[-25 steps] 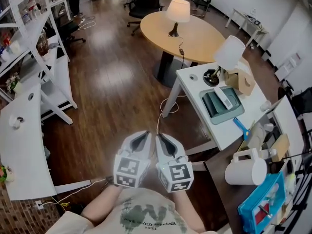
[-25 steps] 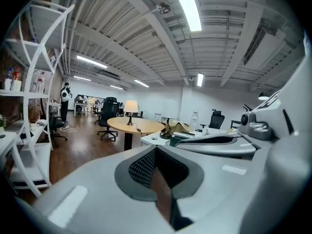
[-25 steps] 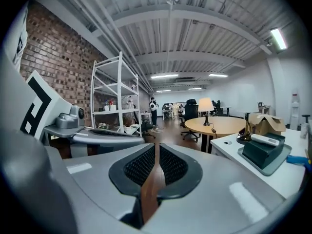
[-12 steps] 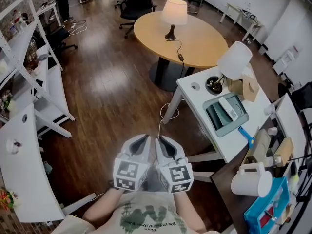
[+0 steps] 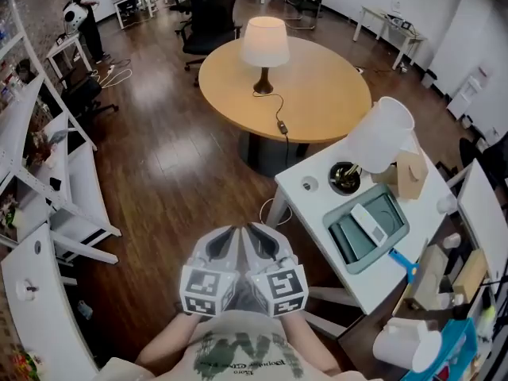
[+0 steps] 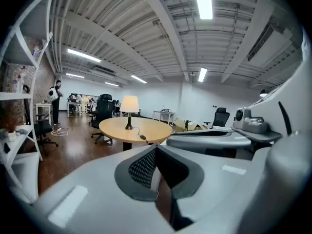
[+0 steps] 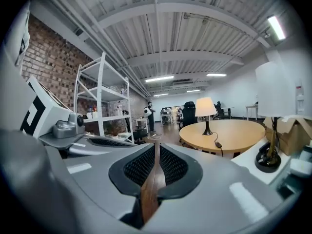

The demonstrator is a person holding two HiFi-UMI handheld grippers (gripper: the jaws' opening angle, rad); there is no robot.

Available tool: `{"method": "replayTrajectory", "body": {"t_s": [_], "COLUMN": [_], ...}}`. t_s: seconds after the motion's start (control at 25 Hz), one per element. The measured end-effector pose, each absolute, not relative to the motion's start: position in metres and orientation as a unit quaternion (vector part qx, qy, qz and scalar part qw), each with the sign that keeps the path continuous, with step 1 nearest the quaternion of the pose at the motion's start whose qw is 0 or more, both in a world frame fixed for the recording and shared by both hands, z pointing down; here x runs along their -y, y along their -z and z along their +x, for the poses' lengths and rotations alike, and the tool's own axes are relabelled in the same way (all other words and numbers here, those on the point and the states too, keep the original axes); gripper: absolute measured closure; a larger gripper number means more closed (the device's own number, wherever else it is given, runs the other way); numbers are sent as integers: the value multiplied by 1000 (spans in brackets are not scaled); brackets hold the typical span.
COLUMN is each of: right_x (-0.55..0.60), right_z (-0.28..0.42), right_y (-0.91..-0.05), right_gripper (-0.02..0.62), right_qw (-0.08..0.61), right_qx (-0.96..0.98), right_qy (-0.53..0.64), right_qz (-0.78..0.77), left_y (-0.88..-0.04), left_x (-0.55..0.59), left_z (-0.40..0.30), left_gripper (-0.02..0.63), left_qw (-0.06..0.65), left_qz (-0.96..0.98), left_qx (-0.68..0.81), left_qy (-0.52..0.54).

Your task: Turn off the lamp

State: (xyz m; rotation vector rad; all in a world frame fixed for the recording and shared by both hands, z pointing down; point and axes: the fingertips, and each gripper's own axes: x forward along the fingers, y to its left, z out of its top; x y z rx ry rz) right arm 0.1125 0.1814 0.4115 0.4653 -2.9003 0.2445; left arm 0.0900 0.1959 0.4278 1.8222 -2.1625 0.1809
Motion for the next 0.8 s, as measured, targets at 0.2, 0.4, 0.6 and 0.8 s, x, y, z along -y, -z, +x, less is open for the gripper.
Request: {"method": "replayTrajectory", "body": {"t_s": [0.2,0.4,0.6,0.8], "right_x": [-95,-44,-29,-15], "right_z": [91,76,65,40], "right_y": [-403,-409,-417,-426], "right_gripper": [566,566,566,566], "right_qw": [88,86,92,109], "right_qx": [979,979,979,978], "right_qy": [-84,-91,-102,-96], "right_qz": [163,161,152,147], "left_y": [-422,-428,-432,-434], "left_x": [-110,-62,-41,-22], "left_z": [69,49,34,13], "left_gripper": [606,606,606,606], "left_qw": [152,152,160,154], "left_qz": [641,636,629,634], "left_qx": [750,753,757,755], "left_qy": [-65,-76,-79,-70]}}
